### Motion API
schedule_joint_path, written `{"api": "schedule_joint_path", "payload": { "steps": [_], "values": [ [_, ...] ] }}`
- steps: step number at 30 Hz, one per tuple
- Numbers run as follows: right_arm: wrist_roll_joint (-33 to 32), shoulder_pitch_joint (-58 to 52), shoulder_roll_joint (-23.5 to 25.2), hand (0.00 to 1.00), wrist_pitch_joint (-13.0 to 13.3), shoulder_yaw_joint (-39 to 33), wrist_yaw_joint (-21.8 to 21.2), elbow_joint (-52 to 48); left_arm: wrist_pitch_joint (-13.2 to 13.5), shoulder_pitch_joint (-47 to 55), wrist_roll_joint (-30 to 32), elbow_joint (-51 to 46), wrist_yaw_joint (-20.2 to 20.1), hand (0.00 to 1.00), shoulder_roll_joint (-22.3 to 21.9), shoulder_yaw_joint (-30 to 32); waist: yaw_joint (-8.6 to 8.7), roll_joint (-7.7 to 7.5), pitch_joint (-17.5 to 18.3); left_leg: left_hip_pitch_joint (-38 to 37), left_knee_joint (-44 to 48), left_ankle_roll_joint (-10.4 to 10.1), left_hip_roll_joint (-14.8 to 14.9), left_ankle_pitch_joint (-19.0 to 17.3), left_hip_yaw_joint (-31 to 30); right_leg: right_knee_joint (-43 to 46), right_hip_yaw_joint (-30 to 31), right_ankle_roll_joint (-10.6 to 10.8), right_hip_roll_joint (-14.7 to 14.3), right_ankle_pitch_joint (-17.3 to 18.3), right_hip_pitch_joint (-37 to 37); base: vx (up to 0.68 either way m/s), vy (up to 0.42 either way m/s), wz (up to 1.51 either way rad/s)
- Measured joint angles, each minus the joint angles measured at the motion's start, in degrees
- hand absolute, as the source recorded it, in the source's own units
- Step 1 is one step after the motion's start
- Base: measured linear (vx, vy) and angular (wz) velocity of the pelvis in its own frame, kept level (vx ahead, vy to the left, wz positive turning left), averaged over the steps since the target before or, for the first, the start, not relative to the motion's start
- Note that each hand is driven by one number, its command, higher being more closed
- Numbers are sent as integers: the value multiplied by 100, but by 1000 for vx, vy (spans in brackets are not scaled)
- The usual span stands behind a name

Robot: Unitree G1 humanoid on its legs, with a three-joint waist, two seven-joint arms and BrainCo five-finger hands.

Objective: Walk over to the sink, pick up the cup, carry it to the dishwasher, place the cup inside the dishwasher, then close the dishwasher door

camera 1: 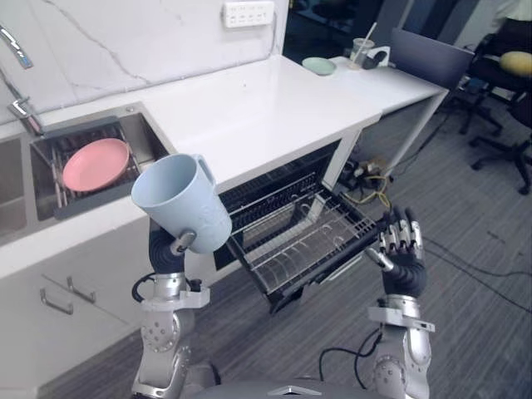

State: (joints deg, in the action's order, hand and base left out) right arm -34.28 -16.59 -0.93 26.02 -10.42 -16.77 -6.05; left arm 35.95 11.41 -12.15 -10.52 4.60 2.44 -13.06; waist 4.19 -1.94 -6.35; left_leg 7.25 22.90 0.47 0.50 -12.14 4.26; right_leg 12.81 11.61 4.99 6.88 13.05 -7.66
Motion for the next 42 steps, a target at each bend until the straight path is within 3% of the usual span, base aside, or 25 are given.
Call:
{"api": "schedule_joint_path", "payload": {
  "steps": [1, 4, 6, 7, 8, 9, 12, 17, 24, 30, 34, 42],
  "values": [
    [-33, -135, 164, 0, -98, 130, -242, 29, -91, -48, 112, -9, 276, 100, 171, 94, 12, 95, -80, -897, -802, 225, -72, -51, 794, 2238, -1363, -46, 449, -148, 1128, 187, 368, -158],
    [-33, -118, 149, 0, -97, 274, -422, 27, -206, -78, 236, -7, 477, 100, 196, 165, 79, -54, -16, -987, -734, 215, -15, -71, 1011, 1935, -1873, -47, 472, -218, 1152, 187, 112, -81],
    [-32, -56, 136, 0, -120, 364, -442, 23, -290, -144, 234, 0, 530, 100, 197, 175, 66, 58, -82, -982, -782, 231, 163, -55, 1010, 1683, -2047, -128, 319, -116, 1192, 130, -39, -41],
    [-76, 30, 75, 0, -168, 433, -485, 23, -362, -238, 234, -8, 598, 100, 204, 208, -2, 121, -98, -1006, -848, 180, 326, -24, 1119, 828, -2128, -147, 83, -39, 1080, 66, -62, -59],
    [-176, 166, -12, 0, -242, 607, -564, -5, -439, -309, 245, -20, 746, 100, 240, 268, -108, 50, -71, -1047, -919, 135, 309, -13, 1215, -129, -2166, -245, -40, -717, 956, 65, -85, -61],
    [-190, 255, -47, 0, -269, 665, -591, -37, -463, -349, 278, 7, 818, 100, 246, 299, -107, 7, -61, -1068, -923, 63, 282, -59, 1211, -333, -2149, 14, -45, -1028, 946, 70, -98, -42],
    [-263, 529, -236, 0, -504, 811, -597, -197, -653, -401, 771, 96, 1180, 100, 66, 141, -86, 210, -27, -1176, -972, -109, 447, -161, 1136, -1005, -2140, -70, -262, -1338, 552, 77, -84, -23],
    [-404, 660, -255, 0, -842, 964, -718, -493, -870, -540, 1494, 98, 1725, 100, 42, 122, -87, 217, -10, -1137, -1050, -144, 474, -162, 1323, -1419, -1980, -103, -354, -1579, 541, 25, -35, -22],
    [-705, 668, -233, 0, -1210, 1287, -935, -883, -928, -738, 2598, 346, 2727, 100, -22, 88, -101, 159, 37, -1314, -1268, -85, 359, -119, 1451, -1592, -1845, -83, -319, -1751, 455, -2, 22, -9],
    [-686, 684, -172, 0, -1437, 1496, -680, -886, -1025, -838, 3576, 774, 3569, 100, -21, -76, -99, 89, 102, -1348, -1426, 3, 240, -24, 1467, -1629, -1829, -105, -255, -1883, 489, -56, 16, -1],
    [-672, 774, -181, 0, -1586, 1737, -504, -885, -1227, -914, 4250, 791, 4211, 100, -16, -104, -99, 83, 120, -1346, -1471, 42, 182, 24, 1522, -1629, -1802, -96, -210, -1906, 533, -73, -8, -6],
    [-578, 850, -187, 0, -1681, 2184, -231, -886, -1419, -1015, 4682, 1167, 4598, 100, -17, -295, -107, 64, 183, -1390, -1626, 17, 135, 155, 1596, -1630, -1702, -94, -196, -1911, 581, -76, -35, -5]
  ]
}}
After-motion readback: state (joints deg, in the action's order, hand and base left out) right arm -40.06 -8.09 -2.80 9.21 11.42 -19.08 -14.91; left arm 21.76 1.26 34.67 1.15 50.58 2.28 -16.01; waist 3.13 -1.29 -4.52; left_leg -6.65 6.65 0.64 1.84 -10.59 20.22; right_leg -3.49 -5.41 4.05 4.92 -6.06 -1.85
